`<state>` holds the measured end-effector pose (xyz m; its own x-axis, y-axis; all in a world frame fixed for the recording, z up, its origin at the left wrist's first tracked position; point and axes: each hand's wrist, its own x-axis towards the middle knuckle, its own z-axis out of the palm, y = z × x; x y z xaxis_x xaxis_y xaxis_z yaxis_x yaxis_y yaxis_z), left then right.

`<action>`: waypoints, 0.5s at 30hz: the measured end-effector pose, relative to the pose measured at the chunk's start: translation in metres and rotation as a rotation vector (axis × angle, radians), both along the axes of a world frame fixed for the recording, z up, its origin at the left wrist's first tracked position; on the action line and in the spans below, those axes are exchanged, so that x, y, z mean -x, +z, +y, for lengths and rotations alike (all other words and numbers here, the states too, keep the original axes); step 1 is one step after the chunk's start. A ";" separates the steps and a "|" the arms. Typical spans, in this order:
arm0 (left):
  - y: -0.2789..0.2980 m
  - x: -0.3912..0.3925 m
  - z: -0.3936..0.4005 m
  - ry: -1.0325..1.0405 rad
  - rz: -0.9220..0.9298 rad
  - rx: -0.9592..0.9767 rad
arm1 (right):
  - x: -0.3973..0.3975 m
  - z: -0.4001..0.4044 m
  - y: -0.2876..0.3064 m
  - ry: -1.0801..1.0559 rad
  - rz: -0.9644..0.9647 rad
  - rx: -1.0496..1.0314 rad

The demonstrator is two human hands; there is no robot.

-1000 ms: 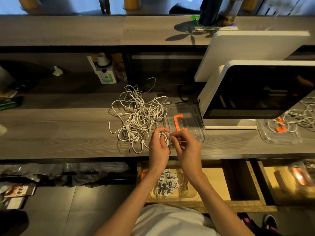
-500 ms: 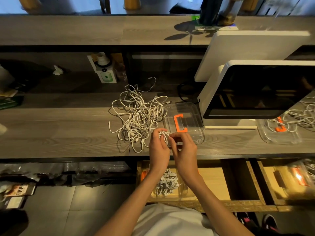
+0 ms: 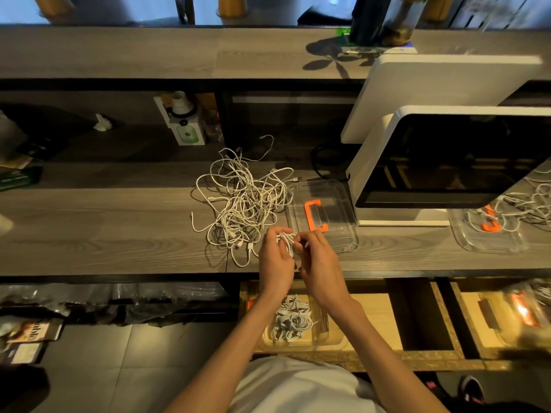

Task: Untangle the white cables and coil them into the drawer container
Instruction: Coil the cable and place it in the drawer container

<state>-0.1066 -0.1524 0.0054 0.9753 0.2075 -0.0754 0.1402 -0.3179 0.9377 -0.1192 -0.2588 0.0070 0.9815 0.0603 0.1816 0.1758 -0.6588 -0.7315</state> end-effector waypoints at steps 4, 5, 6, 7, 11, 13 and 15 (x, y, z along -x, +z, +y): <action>0.003 -0.004 0.006 -0.017 0.129 0.107 | -0.003 -0.004 -0.001 0.093 0.076 0.025; 0.007 -0.003 0.006 -0.028 0.166 0.158 | -0.003 -0.005 0.000 0.094 0.100 0.001; 0.010 -0.003 0.007 -0.042 0.190 0.200 | -0.004 -0.006 0.002 0.091 0.121 -0.031; 0.013 -0.003 0.008 -0.058 0.206 0.230 | -0.004 -0.007 0.004 0.087 0.138 -0.063; 0.015 -0.004 0.013 -0.099 0.301 0.393 | -0.005 -0.017 0.010 0.128 0.176 -0.140; 0.015 -0.004 0.016 -0.118 0.351 0.475 | -0.006 -0.021 0.009 0.160 0.226 -0.143; 0.015 -0.004 0.016 -0.120 0.382 0.502 | -0.006 -0.023 0.007 0.156 0.236 -0.109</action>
